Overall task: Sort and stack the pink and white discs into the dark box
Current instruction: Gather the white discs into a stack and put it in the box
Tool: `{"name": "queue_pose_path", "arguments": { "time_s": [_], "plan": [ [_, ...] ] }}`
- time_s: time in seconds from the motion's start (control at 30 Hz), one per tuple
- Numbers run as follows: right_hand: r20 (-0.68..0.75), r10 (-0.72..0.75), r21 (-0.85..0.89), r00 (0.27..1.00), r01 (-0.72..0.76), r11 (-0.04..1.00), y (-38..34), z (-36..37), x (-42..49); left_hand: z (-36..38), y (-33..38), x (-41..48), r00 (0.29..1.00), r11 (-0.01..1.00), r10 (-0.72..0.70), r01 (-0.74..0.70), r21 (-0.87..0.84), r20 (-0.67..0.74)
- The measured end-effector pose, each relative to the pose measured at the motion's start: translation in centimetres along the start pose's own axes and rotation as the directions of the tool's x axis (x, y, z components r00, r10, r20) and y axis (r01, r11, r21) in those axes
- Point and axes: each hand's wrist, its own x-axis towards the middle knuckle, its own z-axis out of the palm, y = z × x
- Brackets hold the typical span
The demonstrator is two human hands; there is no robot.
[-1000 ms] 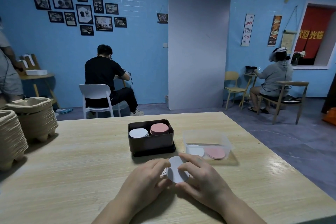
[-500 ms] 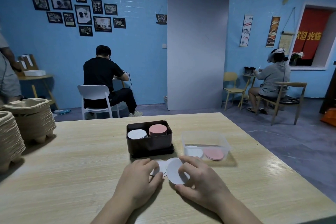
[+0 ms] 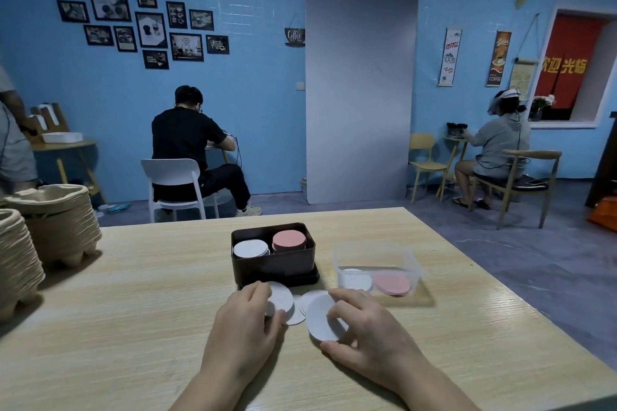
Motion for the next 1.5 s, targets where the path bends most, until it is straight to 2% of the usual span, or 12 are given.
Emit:
{"name": "queue_pose_path", "arguments": {
  "time_s": [0.13, 0.27, 0.33, 0.57, 0.8, 1.03, 1.3, 1.5],
  "plan": [
    [0.011, 0.031, 0.008, 0.999, -0.031, 0.999, -0.2, -0.1, 0.0, 0.0, -0.1, 0.0, 0.997, 0.998, 0.057, -0.058, -0.010, -0.052],
    [0.013, 0.034, 0.003, 0.999, -0.034, 0.999, -0.1, 0.0, 0.1, 0.0, 0.1, 0.0, 0.972, 0.970, 0.232, -0.234, -0.071, -0.038],
    [0.009, 0.031, 0.006, 0.999, -0.031, 0.999, -0.1, 0.1, 0.2, 0.0, 0.2, 0.0, 0.962, 0.957, 0.271, -0.274, -0.096, -0.041],
    [0.029, 0.030, -0.003, 0.999, -0.030, 1.000, 0.0, 0.1, 0.1, 0.0, 0.6, -0.1, 0.968, 0.969, 0.231, -0.219, -0.113, 0.102],
    [0.026, 0.007, 0.004, 1.000, -0.007, 1.000, 0.3, 0.3, 0.1, -0.8, 1.0, 0.0, 0.945, 0.957, 0.286, -0.272, -0.103, 0.156],
    [-0.001, -0.066, 0.023, 0.998, 0.066, 0.998, 0.3, 0.6, 0.2, 0.4, 0.6, 0.1, 0.925, 0.927, 0.368, -0.358, -0.107, 0.092],
    [-0.001, -0.162, 0.033, 0.987, 0.162, 0.986, 0.4, 0.6, 0.6, 0.3, 1.6, 0.4, 0.863, 0.859, 0.502, -0.490, -0.148, 0.055],
    [-0.086, -0.138, 0.032, 0.987, 0.141, 0.990, 0.2, 0.3, 0.2, 0.3, 0.9, 0.0, 0.913, 0.902, 0.402, -0.382, -0.200, 0.067]
  ]
}}
